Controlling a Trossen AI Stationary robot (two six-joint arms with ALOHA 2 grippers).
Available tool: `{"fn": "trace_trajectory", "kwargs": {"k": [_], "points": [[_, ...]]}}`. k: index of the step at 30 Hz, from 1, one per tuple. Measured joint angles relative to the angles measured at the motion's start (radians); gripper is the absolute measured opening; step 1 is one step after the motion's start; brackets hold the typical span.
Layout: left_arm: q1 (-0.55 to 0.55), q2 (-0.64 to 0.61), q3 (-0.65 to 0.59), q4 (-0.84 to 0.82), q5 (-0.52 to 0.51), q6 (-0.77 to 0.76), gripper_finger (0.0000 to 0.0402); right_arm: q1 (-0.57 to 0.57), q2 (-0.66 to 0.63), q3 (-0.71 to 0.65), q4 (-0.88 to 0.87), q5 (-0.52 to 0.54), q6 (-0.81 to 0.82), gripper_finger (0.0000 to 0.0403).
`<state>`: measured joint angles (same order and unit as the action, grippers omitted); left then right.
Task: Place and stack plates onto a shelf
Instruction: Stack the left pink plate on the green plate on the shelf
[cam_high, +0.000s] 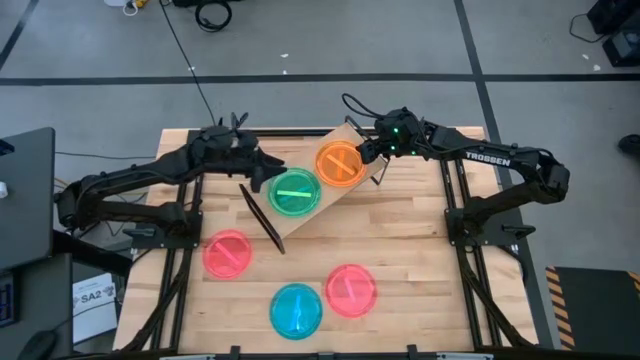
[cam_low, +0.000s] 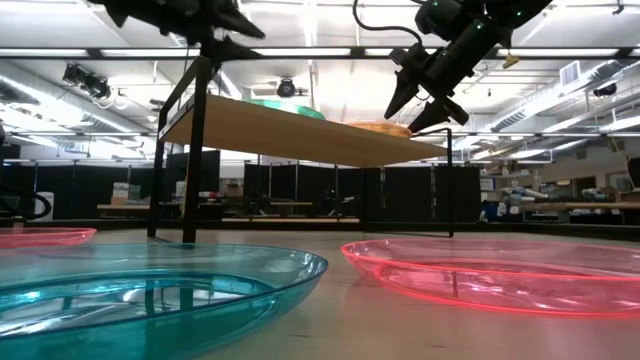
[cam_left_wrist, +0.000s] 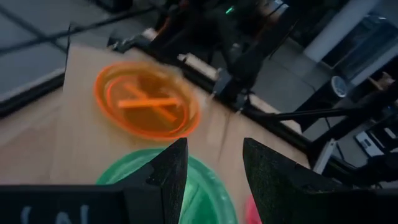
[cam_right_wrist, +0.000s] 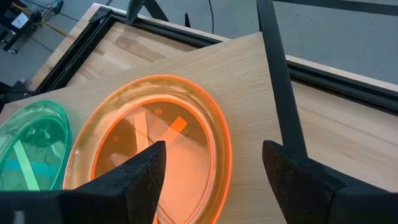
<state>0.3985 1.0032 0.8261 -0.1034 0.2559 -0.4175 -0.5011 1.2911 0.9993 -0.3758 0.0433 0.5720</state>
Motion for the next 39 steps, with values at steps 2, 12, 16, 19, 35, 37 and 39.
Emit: {"fn": "trace_trajectory", "kwargs": {"k": [2, 12, 16, 19, 35, 37, 39], "points": [[0.0, -0.035, 0.0, -0.013, 0.004, 0.016, 0.0162, 0.0, 0.0, 0.0, 0.0, 0.0, 0.0, 0.0272], [-0.03, -0.222, 0.0, -0.176, -0.014, 0.018, 0.0162, 0.0, 0.0, 0.0, 0.0, 0.0, 0.0, 0.0272], [-0.076, -0.284, 0.0, -0.338, -0.067, 0.018, 0.0162, 0.0, 0.0, 0.0, 0.0, 0.0, 0.0, 0.0272], [-0.114, -0.326, 0.0, -0.465, -0.109, 0.011, 0.0162, 0.0, 0.0, 0.0, 0.0, 0.0, 0.0, 0.0272], [-0.28, -0.415, 0.0, -0.88, -0.196, -0.072, 0.0162, 0.0, 0.0, 0.0, -0.001, 0.0, 0.0, 0.0272], [-0.297, -0.414, -0.001, -0.926, -0.229, -0.088, 0.0162, 0.0, 0.0, 0.0, -0.001, 0.0, 0.0, 0.0272], [-0.314, -0.415, -0.001, -0.96, -0.254, -0.096, 0.0162, 0.001, 0.0, 0.0, -0.001, 0.0, 0.0, 0.0272]]}}
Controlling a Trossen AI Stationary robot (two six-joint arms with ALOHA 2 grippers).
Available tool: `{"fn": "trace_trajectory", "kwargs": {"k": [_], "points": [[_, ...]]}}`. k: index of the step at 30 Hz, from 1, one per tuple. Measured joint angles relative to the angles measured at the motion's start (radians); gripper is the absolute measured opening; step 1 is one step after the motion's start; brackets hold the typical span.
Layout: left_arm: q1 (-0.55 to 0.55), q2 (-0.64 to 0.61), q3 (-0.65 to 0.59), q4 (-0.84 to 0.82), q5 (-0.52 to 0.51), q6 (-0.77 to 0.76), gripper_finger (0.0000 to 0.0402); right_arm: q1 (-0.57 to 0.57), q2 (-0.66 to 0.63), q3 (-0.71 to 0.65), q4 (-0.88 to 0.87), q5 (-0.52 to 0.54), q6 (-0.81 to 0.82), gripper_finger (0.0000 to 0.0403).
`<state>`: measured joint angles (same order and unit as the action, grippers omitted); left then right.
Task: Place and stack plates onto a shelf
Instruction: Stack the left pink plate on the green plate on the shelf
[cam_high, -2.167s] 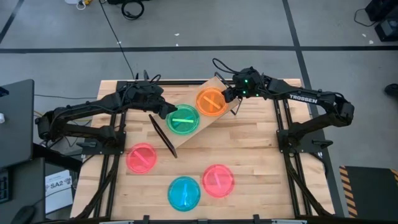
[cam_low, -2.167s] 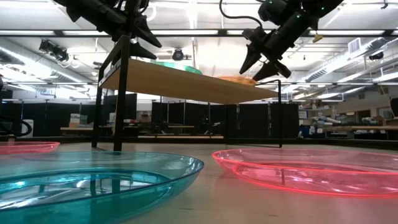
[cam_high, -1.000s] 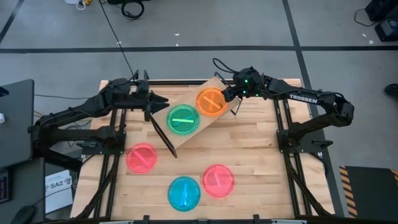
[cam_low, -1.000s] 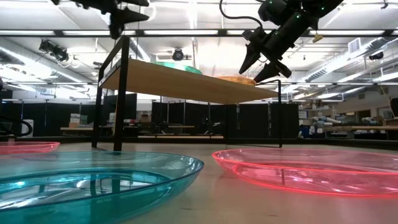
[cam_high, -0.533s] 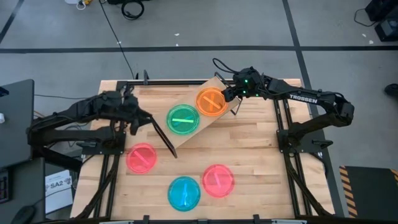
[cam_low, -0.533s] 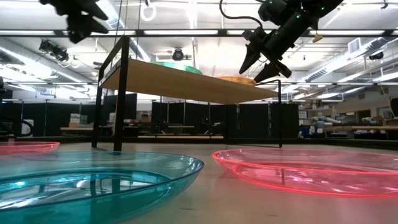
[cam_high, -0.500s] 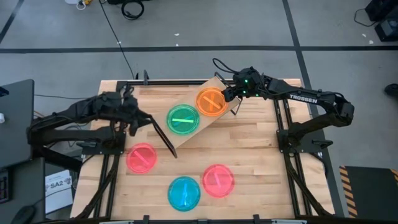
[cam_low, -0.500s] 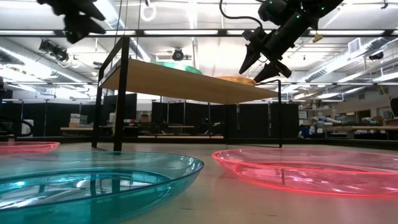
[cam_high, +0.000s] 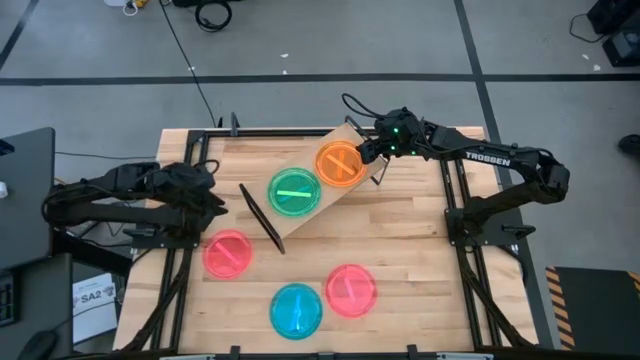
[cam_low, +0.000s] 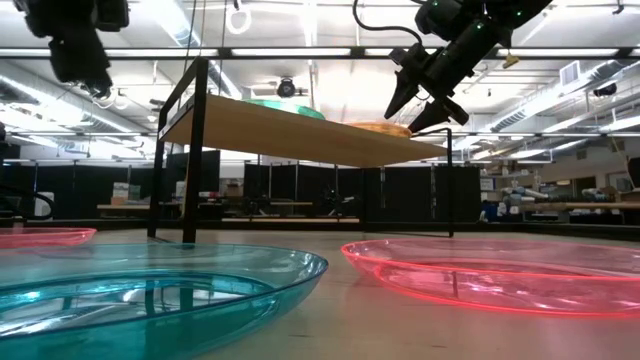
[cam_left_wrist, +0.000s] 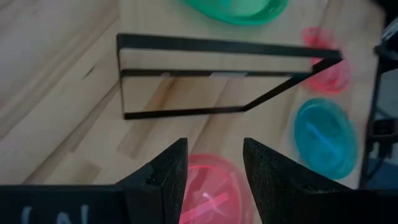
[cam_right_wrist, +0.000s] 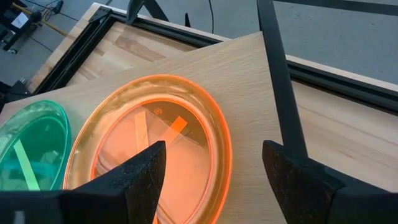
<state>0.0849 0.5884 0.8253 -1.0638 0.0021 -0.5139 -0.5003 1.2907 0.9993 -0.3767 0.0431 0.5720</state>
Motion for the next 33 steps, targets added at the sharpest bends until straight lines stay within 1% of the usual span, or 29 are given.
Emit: {"fn": "trace_trajectory", "kwargs": {"k": [6, 11, 16, 20, 27, 30, 33], "points": [[-0.044, 0.0, 0.0, -0.038, -0.07, -0.026, 0.0162, 0.0, 0.0, 0.0, 0.0, 0.0, 0.0, 0.0272], [-0.077, 0.0, 0.0, -0.04, -0.085, -0.063, 0.0162, 0.0, 0.0, 0.0, 0.0, 0.0, 0.0, 0.0272], [-0.111, 0.004, -0.003, -0.089, -0.105, -0.122, 0.0162, 0.0, 0.0, 0.0, 0.0, 0.0, 0.0, 0.0272], [-0.141, 0.006, -0.071, -0.084, -0.113, -0.167, 0.0162, 0.0, 0.0, 0.0, 0.0, 0.0, 0.0, 0.0272], [-0.184, 0.007, -0.246, -0.018, -0.065, -0.21, 0.0162, 0.0, 0.0, 0.0, 0.0, 0.0, 0.0, 0.0272], [-0.192, 0.008, -0.286, 0.049, -0.047, -0.214, 0.0162, 0.0, 0.0, 0.0, 0.0, 0.0, 0.0, 0.0272], [-0.193, 0.008, -0.319, 0.069, -0.046, -0.216, 0.0162, 0.0, 0.0, 0.0, 0.0, 0.0, 0.0, 0.0272]]}}
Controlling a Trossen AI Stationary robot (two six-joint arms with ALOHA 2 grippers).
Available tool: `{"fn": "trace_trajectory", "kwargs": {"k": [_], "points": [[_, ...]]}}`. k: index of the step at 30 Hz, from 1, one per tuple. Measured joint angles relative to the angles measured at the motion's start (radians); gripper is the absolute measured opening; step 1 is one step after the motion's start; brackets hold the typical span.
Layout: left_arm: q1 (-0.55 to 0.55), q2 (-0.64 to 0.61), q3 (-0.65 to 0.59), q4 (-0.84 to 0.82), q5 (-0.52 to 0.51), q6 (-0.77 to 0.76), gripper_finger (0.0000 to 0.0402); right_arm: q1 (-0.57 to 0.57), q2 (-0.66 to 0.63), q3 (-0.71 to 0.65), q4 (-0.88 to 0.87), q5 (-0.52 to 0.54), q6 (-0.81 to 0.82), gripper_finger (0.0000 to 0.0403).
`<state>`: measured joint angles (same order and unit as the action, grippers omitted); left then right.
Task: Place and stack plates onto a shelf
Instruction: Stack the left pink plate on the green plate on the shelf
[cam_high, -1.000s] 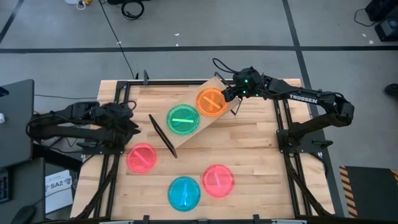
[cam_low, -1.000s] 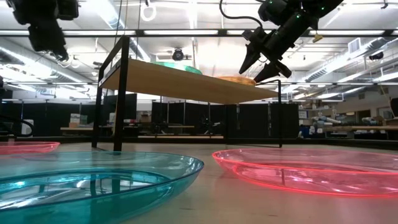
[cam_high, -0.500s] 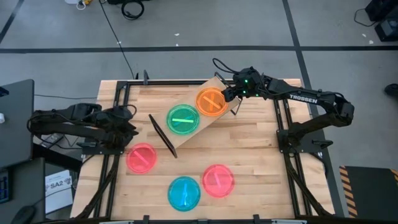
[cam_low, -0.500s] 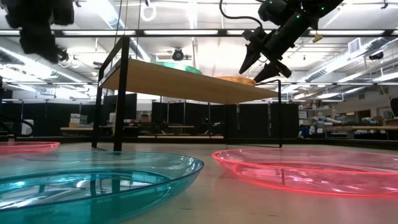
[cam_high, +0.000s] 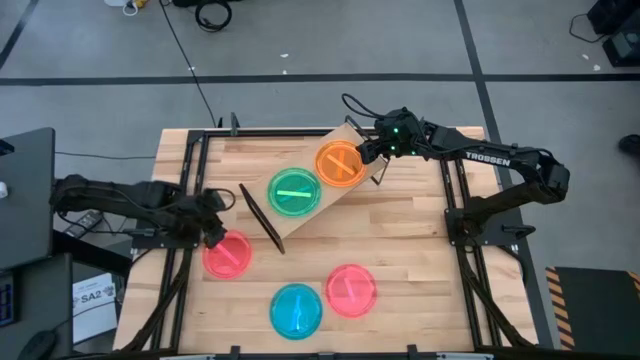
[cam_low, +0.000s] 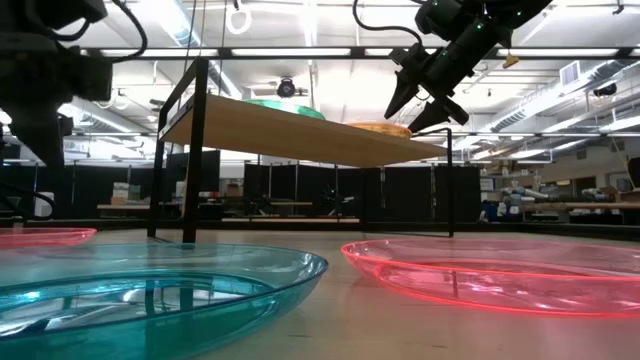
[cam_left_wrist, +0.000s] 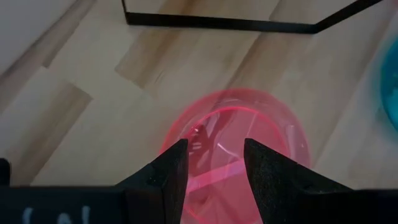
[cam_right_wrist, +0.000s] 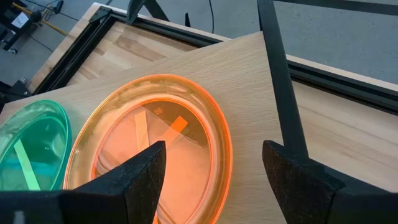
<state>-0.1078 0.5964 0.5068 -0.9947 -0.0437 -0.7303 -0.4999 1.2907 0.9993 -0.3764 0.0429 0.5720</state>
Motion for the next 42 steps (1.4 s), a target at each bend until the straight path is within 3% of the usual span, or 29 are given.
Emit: {"fn": "trace_trajectory", "kwargs": {"k": [6, 16, 23, 42], "points": [[0.0, 0.034, -0.047, 0.022, 0.013, 0.0, 0.0162, 0.0, 0.0, 0.0, 0.0, 0.0, 0.0, 0.0272], [0.0, 0.198, -0.071, 0.043, 0.029, 0.017, 0.0162, 0.0, 0.0, 0.0, 0.0, 0.0, -0.007, 0.0272], [0.001, 0.266, -0.071, 0.042, -0.04, 0.016, 0.0162, 0.0, 0.0, 0.0, 0.0, 0.0, -0.027, 0.0272], [0.001, 0.434, -0.071, 0.108, -0.038, 0.02, 0.0162, 0.0, 0.0, 0.0, 0.0, -0.007, -0.026, 0.0272]]}}
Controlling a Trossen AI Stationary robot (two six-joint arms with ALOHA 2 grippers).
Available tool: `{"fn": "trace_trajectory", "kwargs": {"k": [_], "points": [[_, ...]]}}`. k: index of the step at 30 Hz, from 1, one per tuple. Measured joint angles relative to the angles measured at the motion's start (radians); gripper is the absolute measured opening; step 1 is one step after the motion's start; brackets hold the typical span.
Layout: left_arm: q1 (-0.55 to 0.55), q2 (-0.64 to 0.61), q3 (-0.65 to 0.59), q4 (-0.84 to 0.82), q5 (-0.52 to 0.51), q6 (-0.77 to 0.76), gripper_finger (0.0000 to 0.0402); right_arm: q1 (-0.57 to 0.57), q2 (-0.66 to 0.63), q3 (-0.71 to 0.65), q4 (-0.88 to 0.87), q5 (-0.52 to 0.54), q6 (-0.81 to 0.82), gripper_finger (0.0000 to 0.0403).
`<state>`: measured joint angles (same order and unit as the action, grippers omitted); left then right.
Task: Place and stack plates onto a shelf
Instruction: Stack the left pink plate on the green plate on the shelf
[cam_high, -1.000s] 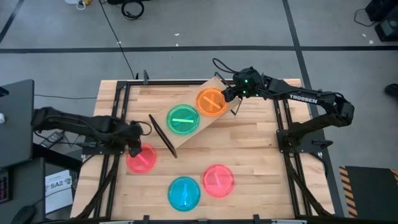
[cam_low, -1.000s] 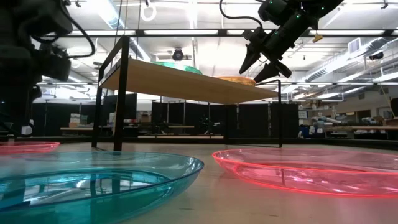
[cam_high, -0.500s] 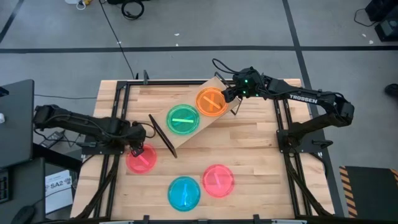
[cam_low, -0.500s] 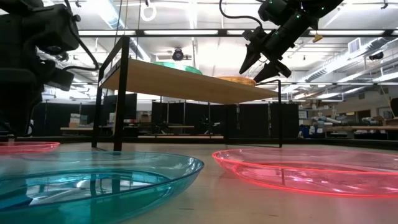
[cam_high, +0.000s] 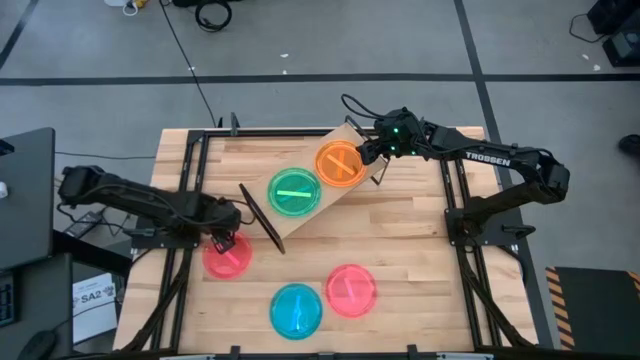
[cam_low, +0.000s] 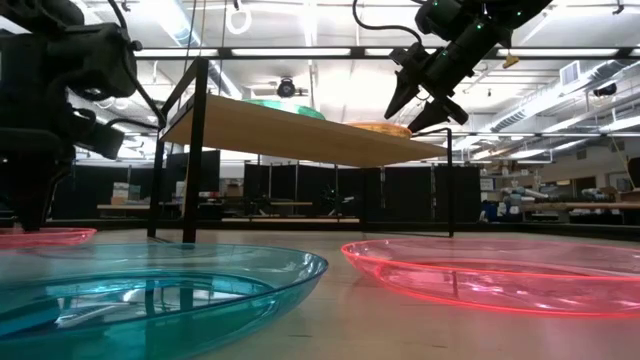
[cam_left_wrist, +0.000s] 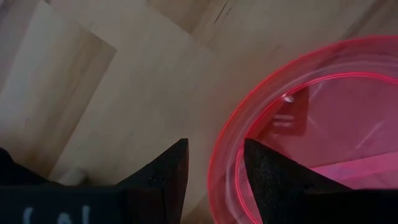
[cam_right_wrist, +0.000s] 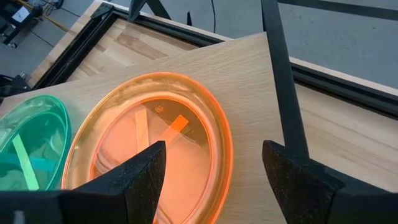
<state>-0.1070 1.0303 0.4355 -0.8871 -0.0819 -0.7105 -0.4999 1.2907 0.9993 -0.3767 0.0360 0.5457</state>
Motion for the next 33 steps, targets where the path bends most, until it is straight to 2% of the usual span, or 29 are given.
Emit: {"fn": "trace_trajectory", "kwargs": {"k": [16, 28, 33], "points": [[0.0, 0.137, 0.006, 0.079, 0.056, 0.079, 0.0162, 0.0, 0.0, 0.0, 0.0, -0.003, 0.0, 0.0272], [0.0, 0.14, 0.004, 0.08, 0.056, 0.078, 0.0162, 0.0, 0.0, 0.0, 0.0, -0.003, -0.007, 0.0272], [0.0, 0.14, 0.005, 0.077, 0.056, 0.076, 0.0147, 0.0, 0.0, 0.0, 0.0, -0.003, -0.007, 0.0272]]}}
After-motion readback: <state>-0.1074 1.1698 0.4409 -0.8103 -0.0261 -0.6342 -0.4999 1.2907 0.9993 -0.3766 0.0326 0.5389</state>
